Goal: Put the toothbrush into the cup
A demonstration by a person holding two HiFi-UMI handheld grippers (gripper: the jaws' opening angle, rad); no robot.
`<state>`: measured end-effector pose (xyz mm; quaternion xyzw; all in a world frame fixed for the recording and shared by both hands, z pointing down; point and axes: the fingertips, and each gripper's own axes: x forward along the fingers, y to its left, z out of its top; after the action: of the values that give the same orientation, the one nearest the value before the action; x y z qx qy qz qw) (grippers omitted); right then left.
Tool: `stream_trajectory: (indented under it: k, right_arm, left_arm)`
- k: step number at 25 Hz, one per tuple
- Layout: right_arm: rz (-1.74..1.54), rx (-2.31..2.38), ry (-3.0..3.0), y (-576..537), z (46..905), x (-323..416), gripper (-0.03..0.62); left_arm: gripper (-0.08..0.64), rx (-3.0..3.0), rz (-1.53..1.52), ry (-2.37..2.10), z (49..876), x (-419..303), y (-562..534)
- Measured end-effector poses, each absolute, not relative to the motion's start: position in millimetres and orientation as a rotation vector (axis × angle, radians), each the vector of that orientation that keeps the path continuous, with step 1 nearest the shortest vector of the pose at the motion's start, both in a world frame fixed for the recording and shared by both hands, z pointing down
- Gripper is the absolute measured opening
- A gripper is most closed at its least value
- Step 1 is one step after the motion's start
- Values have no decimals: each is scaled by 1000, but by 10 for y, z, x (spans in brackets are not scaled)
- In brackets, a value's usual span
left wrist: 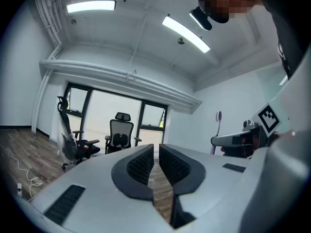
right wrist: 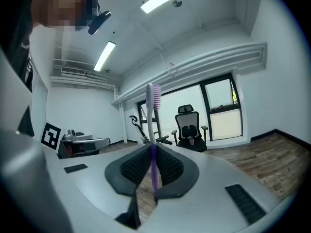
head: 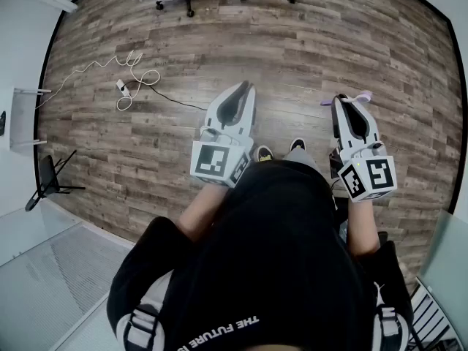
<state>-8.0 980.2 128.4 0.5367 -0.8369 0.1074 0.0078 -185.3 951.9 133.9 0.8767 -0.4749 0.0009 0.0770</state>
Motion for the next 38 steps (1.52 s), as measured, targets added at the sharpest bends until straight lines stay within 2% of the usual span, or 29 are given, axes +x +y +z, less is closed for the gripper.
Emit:
stream_trajectory:
  k: [23,31,38]
  right_arm:
    - [307,1630,-2628,9672,1325,-304,44]
    - [384,1622,-2647,9044,1444,-71,44]
    - [434,1547,-2673,7974,1554,208,44]
  left_arm:
    - [51,2602,-14,-1439,1424,-2105,9437]
    - [51,2589,21,-1448,1503,-1893,8801]
    - [51,2567,61,-1473,1505,-1546,7786]
